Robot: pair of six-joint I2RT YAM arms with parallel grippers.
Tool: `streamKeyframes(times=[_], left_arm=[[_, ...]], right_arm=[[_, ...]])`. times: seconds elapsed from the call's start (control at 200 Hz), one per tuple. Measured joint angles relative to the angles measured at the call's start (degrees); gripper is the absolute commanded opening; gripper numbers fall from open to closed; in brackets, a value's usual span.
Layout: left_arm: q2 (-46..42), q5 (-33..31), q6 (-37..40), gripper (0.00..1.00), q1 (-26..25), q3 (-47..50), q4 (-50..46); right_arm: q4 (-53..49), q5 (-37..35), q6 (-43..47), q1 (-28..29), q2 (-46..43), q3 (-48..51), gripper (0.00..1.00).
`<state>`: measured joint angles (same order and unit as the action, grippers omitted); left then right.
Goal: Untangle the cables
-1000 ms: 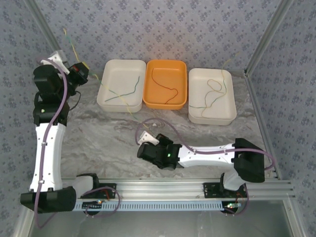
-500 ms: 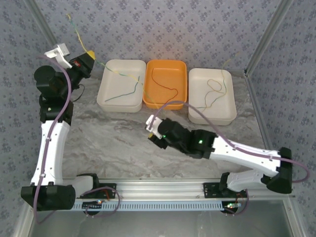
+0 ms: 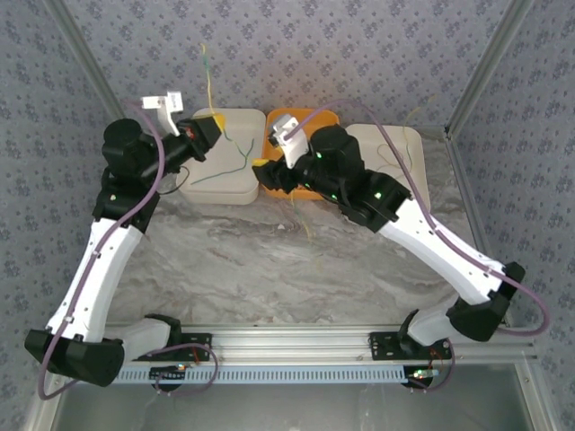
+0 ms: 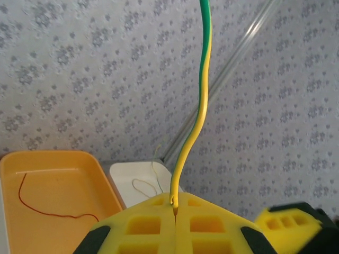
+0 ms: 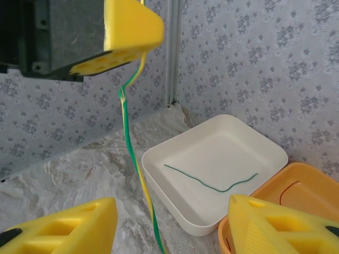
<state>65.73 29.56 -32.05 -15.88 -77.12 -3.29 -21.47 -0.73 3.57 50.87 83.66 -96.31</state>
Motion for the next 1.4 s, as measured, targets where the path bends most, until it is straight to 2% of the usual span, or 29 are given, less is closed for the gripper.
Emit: streamKeyframes(times=[0.12,0.3,0.36,0.48,0.535,0.615,0.64,0.66,0.68,0.715,0.744,0.764,0.804,0.884,1.014,1.079,1.139,1.244,1.399], left_arm=[[0.02,-1.27,1.66,0.0,-2.58,0.0,-1.11],[0.72,-2.75,3.61,0.0,-5.49,-0.02,-2.21],[1.27,-3.23,4.02,0.0,-6.29,-0.09,-2.38],[2.29,-3.91,4.48,0.0,-7.61,-0.09,-2.75],[2.54,-4.13,4.63,0.0,-8.13,-0.09,-2.8],[2.64,-5.01,4.61,0.01,-8.52,-0.09,-2.75],[2.64,-5.35,4.59,0.09,-8.61,-0.09,-2.73],[2.64,-5.57,4.59,0.2,-8.7,-0.11,-2.73],[2.62,-5.86,4.59,0.34,-8.72,-0.13,-2.73],[2.62,-6.34,4.37,0.66,-8.9,-0.22,-2.73],[2.51,-6.99,4.0,0.85,-8.96,-0.24,-2.82],[2.27,-7.43,3.8,0.91,-9.01,-0.24,-2.93],[1.79,-8.63,2.97,0.97,-9.01,-0.24,-3.26],[-0.42,-11.13,0.96,0.97,-9.01,0.26,-3.89],[-7.41,-12.9,-3.23,0.82,-9.94,7.28,-0.74],[-9.66,-13.84,-5.11,0.78,-13.0,13.2,2.6],[-10.25,-15.04,-5.97,0.77,-17.86,18.23,5.11],[-5.22,-17.81,-6.05,0.85,-27.1,24.17,8.61],[9.81,-24.24,-3.78,0.91,-37.81,25.64,9.46]], right_arm=[[-0.68,2.84,1.03,-0.37,4.26,-2.71,0.6],[-1.22,5.55,1.44,-0.74,5.33,-2.75,0.57],[-1.09,6.36,1.4,-1.18,5.31,-2.89,0.49],[-0.96,7.58,0.48,-2.23,5.33,-2.95,0.19],[-0.92,7.96,0.11,-2.73,5.35,-2.95,0.0],[-0.92,9.03,-0.96,-3.32,5.38,-2.95,0.0],[-0.79,9.4,-1.38,-3.54,5.38,-2.95,0.0],[-0.66,9.68,-1.62,-3.72,5.38,-2.93,0.0],[-0.5,9.92,-1.92,-3.96,5.38,-2.86,0.0],[-0.07,10.21,-2.71,-4.46,5.35,-2.73,0.0],[0.81,10.43,-3.58,-5.31,5.27,-2.43,0.0],[1.22,10.62,-4.33,-5.99,5.18,-2.21,0.0],[2.27,10.93,-5.79,-7.82,4.96,-1.64,0.0],[4.48,11.52,-9.31,-12.61,4.15,0.04,0.0],[7.98,12.09,-15.91,-20.68,2.64,2.71,0.0],[9.62,11.87,-19.71,-24.15,2.08,3.48,0.0],[10.78,11.67,-23.5,-26.97,1.68,3.96,0.0],[11.74,11.45,-29.18,-31.01,1.49,4.15,0.0],[11.43,9.86,-34.42,-34.82,1.31,4.52,0.0]])
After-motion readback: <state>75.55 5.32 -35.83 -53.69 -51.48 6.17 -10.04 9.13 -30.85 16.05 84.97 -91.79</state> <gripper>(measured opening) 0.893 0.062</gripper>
